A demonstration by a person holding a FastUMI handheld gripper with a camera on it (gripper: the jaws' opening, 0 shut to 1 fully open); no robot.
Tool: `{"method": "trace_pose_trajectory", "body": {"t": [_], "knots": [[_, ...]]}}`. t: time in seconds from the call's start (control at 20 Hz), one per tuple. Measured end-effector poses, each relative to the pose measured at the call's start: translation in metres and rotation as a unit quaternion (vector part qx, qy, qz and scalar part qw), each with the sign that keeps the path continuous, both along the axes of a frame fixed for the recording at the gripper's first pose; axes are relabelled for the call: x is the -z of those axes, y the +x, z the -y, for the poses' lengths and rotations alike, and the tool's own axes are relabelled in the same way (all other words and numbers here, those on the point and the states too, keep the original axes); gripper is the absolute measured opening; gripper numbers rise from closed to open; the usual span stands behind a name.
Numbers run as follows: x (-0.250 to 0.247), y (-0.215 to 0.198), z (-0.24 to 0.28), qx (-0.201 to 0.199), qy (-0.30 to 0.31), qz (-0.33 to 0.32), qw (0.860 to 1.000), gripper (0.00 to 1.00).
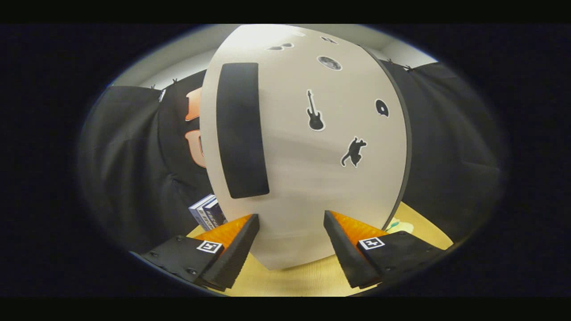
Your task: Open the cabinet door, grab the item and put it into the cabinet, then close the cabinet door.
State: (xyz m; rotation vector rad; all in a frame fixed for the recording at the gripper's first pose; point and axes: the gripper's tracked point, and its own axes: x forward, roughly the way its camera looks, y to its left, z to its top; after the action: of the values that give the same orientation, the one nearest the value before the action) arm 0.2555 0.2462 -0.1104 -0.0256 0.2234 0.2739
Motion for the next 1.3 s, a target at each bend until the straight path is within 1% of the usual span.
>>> {"method": "trace_pose_trajectory", "body": {"t": [0.2,0.45,0.6,0.75,0.8,0.9,1.05,1.15,1.3], "knots": [[-0.001,0.021,-0.015,0.022,-0.012,0.010,1.000,0.96],[0.005,0.047,-0.020,0.048,-0.015,0.012,0.999,0.96],[0.006,0.064,-0.025,0.051,-0.018,0.025,0.998,0.96],[0.006,0.067,-0.025,0.052,-0.019,0.031,0.998,0.95],[0.007,0.066,-0.024,0.059,-0.019,0.029,0.998,0.96],[0.009,0.063,-0.021,0.076,-0.015,0.028,0.997,0.96],[0.006,0.036,-0.009,0.095,0.001,0.017,0.995,0.96],[-0.015,0.015,0.008,0.109,-0.001,0.032,0.993,0.96],[-0.060,-0.016,0.039,0.121,-0.026,0.055,0.991,0.96]]}}
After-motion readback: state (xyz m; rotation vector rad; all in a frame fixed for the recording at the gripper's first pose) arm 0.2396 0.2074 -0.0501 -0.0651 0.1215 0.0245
